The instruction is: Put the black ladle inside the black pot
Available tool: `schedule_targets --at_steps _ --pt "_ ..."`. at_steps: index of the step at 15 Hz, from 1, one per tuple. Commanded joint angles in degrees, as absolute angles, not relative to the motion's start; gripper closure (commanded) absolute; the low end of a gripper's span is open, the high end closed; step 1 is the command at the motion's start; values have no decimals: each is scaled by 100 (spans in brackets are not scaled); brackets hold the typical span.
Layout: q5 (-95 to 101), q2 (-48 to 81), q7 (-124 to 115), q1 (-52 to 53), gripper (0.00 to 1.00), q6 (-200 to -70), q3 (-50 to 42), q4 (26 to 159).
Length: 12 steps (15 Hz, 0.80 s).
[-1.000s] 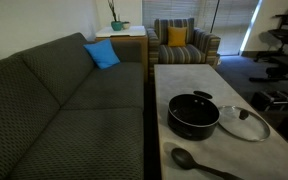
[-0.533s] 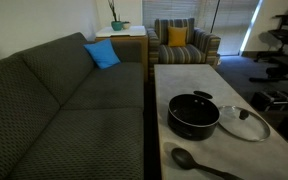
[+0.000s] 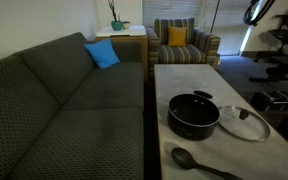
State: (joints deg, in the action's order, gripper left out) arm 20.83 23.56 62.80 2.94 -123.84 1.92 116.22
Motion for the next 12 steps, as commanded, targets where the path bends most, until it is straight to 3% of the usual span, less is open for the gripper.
schedule_targets --at_steps 1,4,5,12 --pt "1942 3269 6784 185 0 -11934 409 10654" --pt "2033 3867 7085 279 0 -11487 498 10032" --pt "2061 3469 6786 254 0 -11854 452 10553" --pt "2031 3671 6533 340 0 -11883 464 10411"
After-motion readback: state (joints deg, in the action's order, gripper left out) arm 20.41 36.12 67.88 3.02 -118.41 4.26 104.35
